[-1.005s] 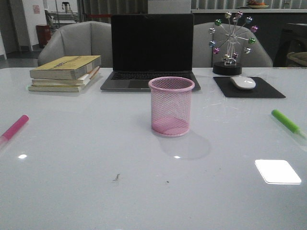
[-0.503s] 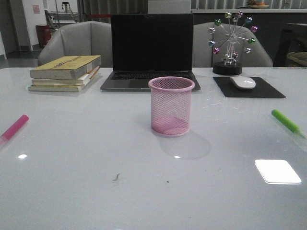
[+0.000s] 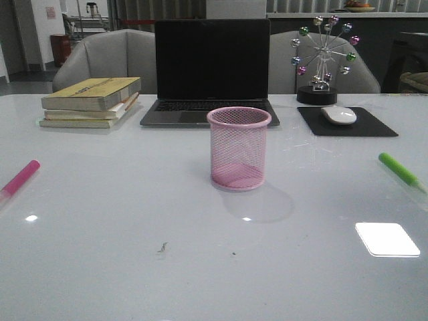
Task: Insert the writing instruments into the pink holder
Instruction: 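Lower the right gripper over the green marker, then grasp the green marker with the right gripper and lift it upright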
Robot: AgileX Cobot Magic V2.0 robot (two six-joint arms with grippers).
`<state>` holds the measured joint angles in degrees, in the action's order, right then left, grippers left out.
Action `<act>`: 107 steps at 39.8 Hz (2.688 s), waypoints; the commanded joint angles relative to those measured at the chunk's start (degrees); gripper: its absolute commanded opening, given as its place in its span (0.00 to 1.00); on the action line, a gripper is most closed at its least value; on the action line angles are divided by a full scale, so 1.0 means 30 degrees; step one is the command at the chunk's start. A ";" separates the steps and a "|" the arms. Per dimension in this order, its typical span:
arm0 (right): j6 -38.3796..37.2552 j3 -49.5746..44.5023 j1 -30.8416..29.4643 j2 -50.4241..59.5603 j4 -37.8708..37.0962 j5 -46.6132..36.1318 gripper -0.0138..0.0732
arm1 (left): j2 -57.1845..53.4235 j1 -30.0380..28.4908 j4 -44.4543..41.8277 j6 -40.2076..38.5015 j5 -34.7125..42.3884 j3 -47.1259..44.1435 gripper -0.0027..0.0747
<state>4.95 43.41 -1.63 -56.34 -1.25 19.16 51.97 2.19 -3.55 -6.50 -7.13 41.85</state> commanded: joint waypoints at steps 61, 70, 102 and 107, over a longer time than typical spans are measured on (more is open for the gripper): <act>0.0088 1.3097 -0.0136 -1.5406 0.1876 0.6850 0.65 | 0.0855 0.0131 0.0622 -0.0115 0.1435 0.0660 0.37; 0.0066 1.3492 -0.0136 -1.7720 0.1918 0.7656 0.65 | 0.0855 0.0131 0.0622 -0.0115 0.1435 0.0660 0.25; 0.0233 1.4216 0.0112 -1.8314 0.2743 0.5339 0.22 | 0.0855 0.0131 0.0622 -0.0115 0.2003 0.0660 0.16; 0.1054 1.4216 0.1521 -1.5658 0.2743 0.1293 0.22 | 0.0855 0.0131 0.0622 -0.0115 0.2003 0.0660 0.16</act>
<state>6.75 83.85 1.39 -110.02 6.32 30.76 55.20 2.19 -2.17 -6.50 -6.26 41.85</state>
